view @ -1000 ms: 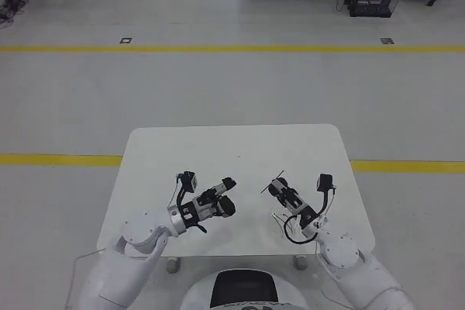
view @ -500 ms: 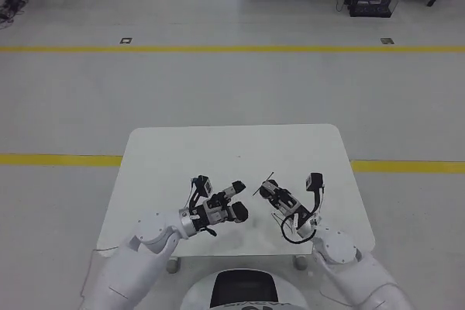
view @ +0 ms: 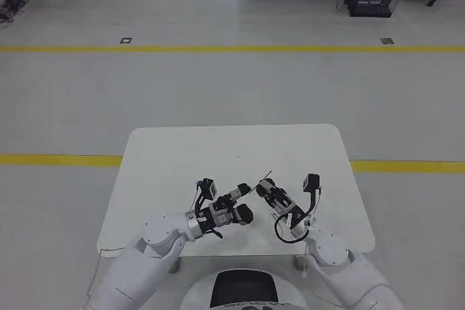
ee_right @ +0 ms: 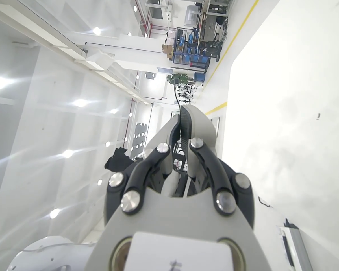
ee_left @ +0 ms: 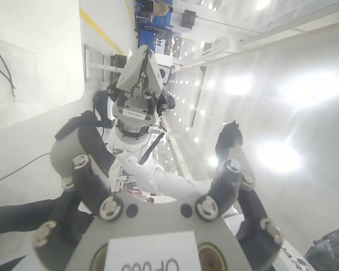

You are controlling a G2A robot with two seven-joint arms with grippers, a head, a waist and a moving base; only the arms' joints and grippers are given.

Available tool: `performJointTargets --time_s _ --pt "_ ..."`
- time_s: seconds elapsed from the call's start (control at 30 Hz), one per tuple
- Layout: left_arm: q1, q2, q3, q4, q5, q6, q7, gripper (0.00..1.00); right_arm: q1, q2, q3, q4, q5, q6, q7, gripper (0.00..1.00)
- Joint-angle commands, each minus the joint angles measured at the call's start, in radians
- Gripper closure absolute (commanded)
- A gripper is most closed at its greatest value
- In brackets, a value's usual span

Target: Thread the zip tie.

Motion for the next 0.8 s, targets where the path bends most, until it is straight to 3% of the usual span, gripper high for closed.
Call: performJointTargets --time_s 0.0,0.17,0.27,0.5,0.6,0.77 --pt "-0.004 0.0 0.002 -0.003 0.02 -0.006 0.011 0.0 0.001 -0.001 0.001 -0.001 -0.006 0.007 -0.004 1.0" --pt "-0.002 0.008 0.009 -0.029 0.178 -0.047 0.074 0.0 -0.007 -0.003 0.006 -0.004 -0.01 0.012 0.008 1.0" --pt "0.004 0.011 0.012 -0.047 0.209 -0.08 0.083 0.0 -0.004 -0.003 0.006 -0.002 0.016 0.034 0.06 1.0" --pt "0.002 0.011 0.014 -0.047 0.211 -0.078 0.086 0.0 -0.003 -0.004 0.005 -0.003 0.009 0.038 0.059 1.0" --pt "-0.003 0.011 0.016 -0.048 0.212 -0.06 0.117 0.0 -0.007 -0.004 0.004 -0.01 -0.069 0.046 0.033 1.0" --pt "-0.008 0.013 0.013 -0.051 0.205 -0.062 0.117 0.0 -0.014 -0.006 0.001 -0.02 -0.104 0.024 0.027 1.0"
